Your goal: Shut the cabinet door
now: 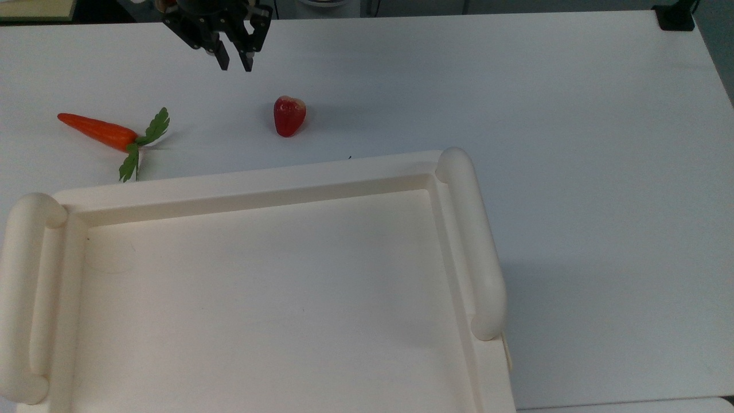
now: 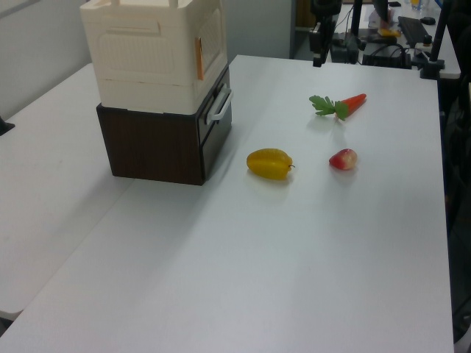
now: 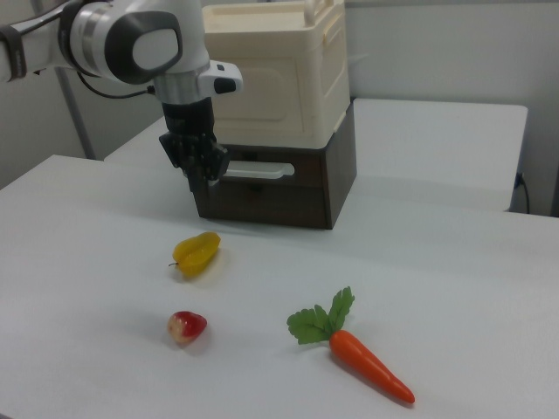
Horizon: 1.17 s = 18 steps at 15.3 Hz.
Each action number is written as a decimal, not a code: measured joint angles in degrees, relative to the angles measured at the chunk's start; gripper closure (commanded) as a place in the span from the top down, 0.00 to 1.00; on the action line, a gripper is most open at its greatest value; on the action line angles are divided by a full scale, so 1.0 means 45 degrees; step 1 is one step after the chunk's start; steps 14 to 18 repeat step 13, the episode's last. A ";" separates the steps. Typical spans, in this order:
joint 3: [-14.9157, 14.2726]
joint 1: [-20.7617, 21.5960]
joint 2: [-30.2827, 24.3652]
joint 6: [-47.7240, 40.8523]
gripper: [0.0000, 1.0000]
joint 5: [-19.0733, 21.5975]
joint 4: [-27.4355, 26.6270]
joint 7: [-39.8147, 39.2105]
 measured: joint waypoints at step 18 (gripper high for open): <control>-0.0131 -0.0841 -0.0813 -0.0971 1.00 -0.0529 0.0030 -0.0627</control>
